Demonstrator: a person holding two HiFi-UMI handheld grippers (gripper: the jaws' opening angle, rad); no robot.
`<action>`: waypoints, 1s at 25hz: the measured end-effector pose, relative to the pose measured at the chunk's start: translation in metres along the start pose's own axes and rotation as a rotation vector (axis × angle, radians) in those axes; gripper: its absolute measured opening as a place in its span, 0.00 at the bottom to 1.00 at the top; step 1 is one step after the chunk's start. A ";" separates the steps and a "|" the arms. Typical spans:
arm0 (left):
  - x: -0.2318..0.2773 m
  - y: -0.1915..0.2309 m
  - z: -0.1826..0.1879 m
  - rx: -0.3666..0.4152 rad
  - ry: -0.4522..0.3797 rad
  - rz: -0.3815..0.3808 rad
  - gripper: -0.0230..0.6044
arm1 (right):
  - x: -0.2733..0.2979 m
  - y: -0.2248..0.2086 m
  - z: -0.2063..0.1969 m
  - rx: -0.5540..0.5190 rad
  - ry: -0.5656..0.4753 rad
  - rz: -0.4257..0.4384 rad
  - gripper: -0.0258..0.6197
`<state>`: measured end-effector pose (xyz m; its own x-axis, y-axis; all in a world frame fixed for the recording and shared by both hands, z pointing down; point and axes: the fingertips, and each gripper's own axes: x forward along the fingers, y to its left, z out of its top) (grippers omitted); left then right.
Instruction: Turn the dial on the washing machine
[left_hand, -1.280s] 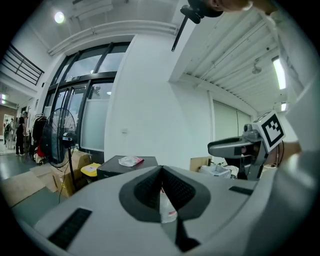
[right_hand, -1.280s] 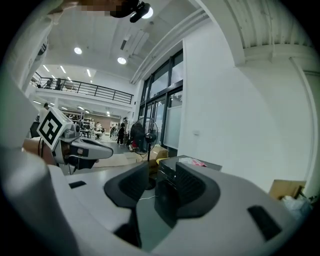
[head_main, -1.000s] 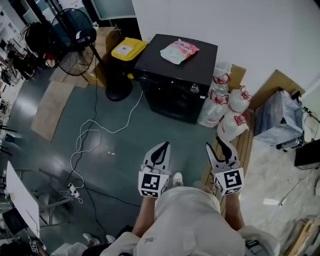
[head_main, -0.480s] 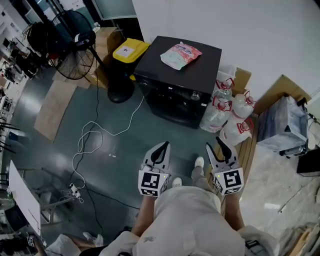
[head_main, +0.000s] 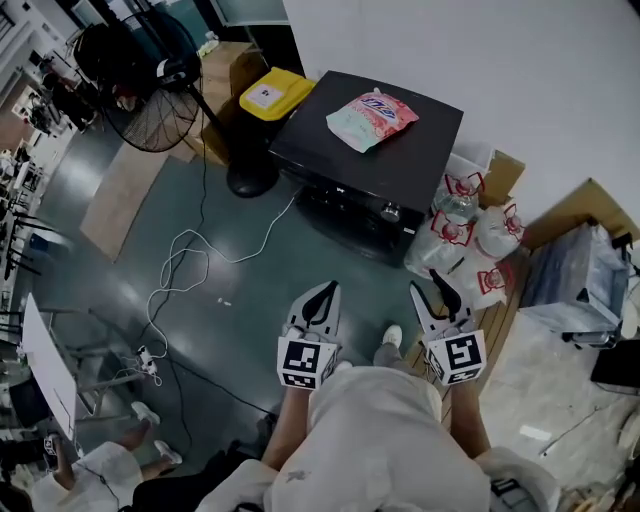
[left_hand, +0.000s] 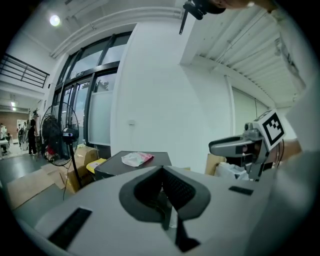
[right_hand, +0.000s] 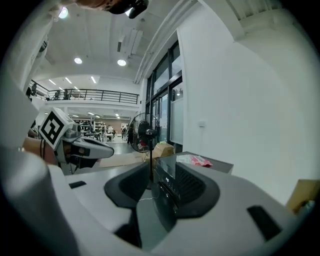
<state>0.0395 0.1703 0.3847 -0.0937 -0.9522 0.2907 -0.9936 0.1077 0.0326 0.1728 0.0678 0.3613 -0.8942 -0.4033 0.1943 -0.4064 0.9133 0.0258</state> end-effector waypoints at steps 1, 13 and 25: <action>0.008 -0.001 0.004 0.003 0.000 0.009 0.06 | 0.005 -0.008 -0.001 0.005 0.001 0.010 0.30; 0.083 -0.014 0.017 -0.013 0.028 0.096 0.06 | 0.053 -0.080 -0.026 0.037 0.034 0.110 0.30; 0.130 0.001 0.012 -0.001 0.051 0.089 0.06 | 0.093 -0.099 -0.047 0.065 0.071 0.117 0.30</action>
<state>0.0259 0.0426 0.4108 -0.1787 -0.9232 0.3403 -0.9814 0.1918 0.0051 0.1382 -0.0574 0.4228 -0.9215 -0.2876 0.2611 -0.3137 0.9474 -0.0638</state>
